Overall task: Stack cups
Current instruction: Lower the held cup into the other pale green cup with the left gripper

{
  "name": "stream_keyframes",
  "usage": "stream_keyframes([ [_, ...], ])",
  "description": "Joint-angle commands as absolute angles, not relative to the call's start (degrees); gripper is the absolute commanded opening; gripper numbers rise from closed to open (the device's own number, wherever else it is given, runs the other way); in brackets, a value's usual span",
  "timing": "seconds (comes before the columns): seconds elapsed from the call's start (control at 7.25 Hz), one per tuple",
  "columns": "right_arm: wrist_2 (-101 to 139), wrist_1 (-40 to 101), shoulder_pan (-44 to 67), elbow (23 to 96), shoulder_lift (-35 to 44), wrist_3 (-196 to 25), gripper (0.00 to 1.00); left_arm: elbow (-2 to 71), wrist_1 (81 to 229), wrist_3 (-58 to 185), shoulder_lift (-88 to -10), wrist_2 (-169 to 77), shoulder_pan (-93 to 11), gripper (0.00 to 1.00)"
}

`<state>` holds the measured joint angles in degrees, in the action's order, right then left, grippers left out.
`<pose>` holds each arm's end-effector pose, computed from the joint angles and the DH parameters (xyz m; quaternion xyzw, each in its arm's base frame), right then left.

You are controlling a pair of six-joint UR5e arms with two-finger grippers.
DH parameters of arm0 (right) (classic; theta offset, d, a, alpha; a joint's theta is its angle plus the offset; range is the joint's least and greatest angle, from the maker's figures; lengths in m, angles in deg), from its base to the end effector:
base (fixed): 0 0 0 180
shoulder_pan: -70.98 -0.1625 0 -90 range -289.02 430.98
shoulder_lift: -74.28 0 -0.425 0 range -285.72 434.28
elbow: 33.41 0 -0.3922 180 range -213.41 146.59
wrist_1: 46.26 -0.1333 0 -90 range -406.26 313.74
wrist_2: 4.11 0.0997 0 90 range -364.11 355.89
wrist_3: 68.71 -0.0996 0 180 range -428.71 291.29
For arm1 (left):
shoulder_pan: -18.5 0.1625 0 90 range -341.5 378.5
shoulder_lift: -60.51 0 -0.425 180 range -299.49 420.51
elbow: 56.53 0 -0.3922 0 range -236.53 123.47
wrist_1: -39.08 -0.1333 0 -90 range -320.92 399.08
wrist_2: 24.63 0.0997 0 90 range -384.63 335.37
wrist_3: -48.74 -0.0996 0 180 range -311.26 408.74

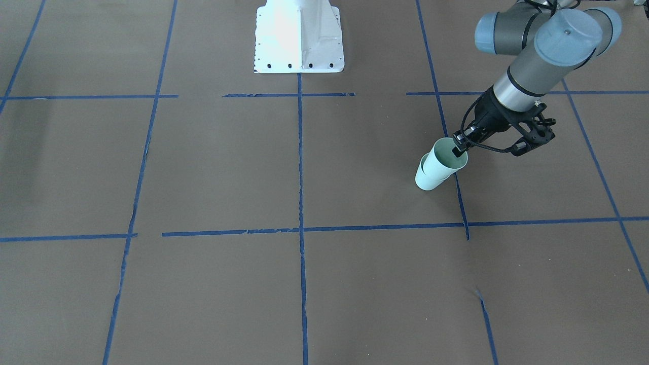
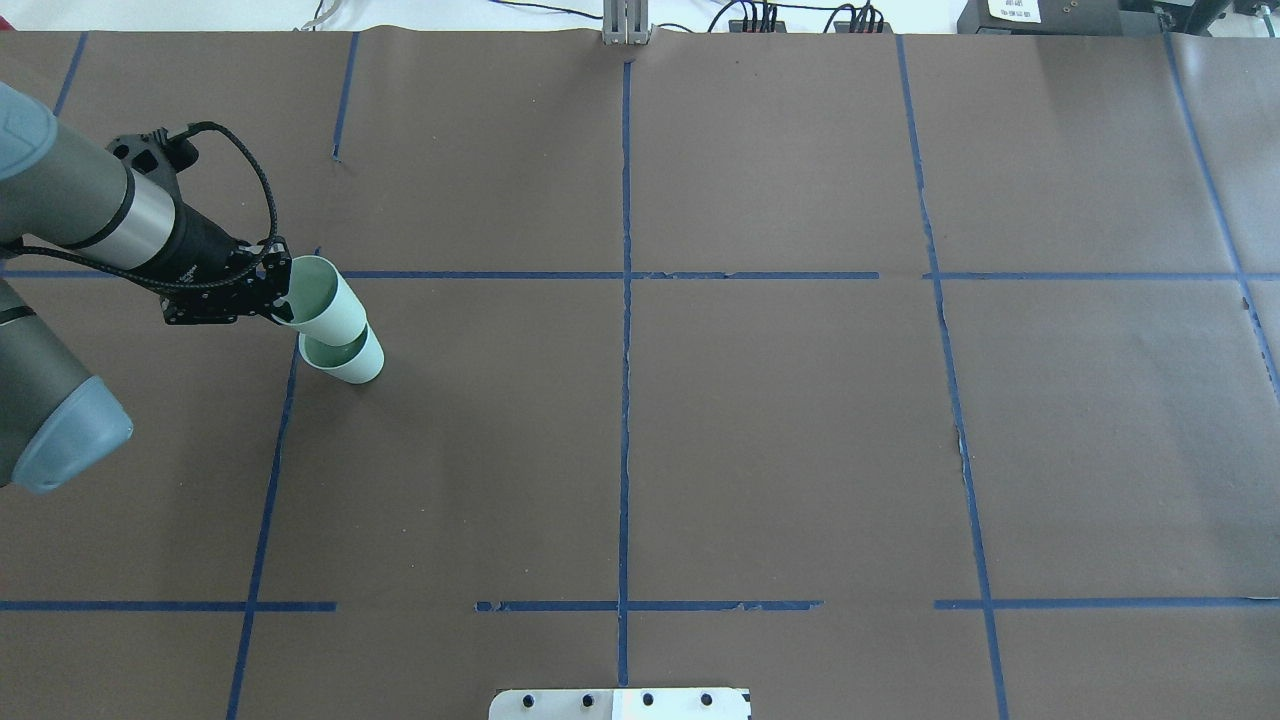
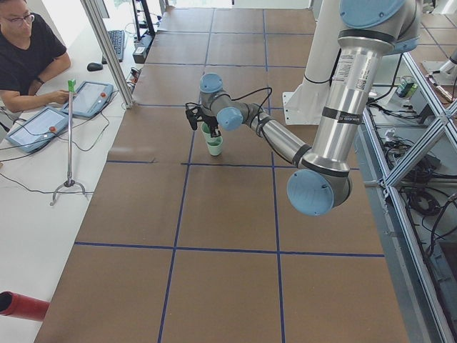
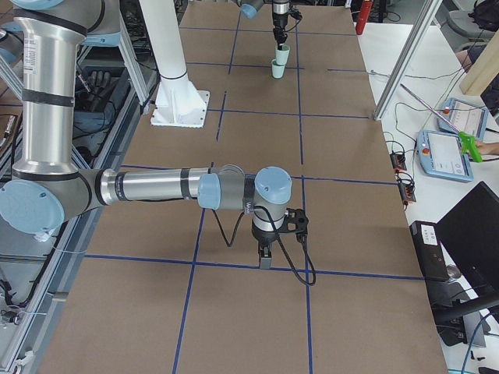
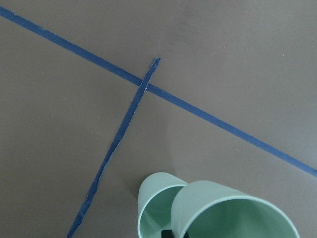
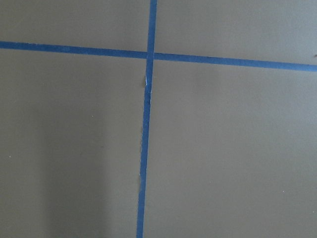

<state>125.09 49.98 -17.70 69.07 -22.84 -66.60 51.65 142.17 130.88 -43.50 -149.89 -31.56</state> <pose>0.0603 -0.4378 0.6263 -0.0049 -0.3355 -0.0256 0.9417 0.3032 -0.4801 0.3523 -0.0669 0.4563 -0.2079 0.8626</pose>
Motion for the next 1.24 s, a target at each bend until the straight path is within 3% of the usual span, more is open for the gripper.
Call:
stream_keyframes([
  [0.0,125.1,50.0,-17.7,69.1,-22.8,-66.6,1.0,52.7,140.6,130.9,-43.4,-149.5,-31.2,0.0],
  [0.69,125.1,50.0,-17.7,69.1,-22.8,-66.6,1.0,52.3,140.5,130.8,-42.7,-149.4,-31.1,0.0],
  [0.83,125.1,50.0,-17.7,69.1,-22.8,-66.6,1.0,52.1,140.6,130.7,-42.8,-149.4,-31.0,0.35],
  [0.97,125.1,50.0,-17.7,69.1,-22.8,-66.6,1.0,52.0,140.5,130.8,-42.8,-149.4,-30.9,0.99],
  [1.1,125.1,50.0,-17.7,69.1,-22.8,-66.6,1.0,52.1,140.5,130.7,-42.8,-149.4,-30.9,1.0],
])
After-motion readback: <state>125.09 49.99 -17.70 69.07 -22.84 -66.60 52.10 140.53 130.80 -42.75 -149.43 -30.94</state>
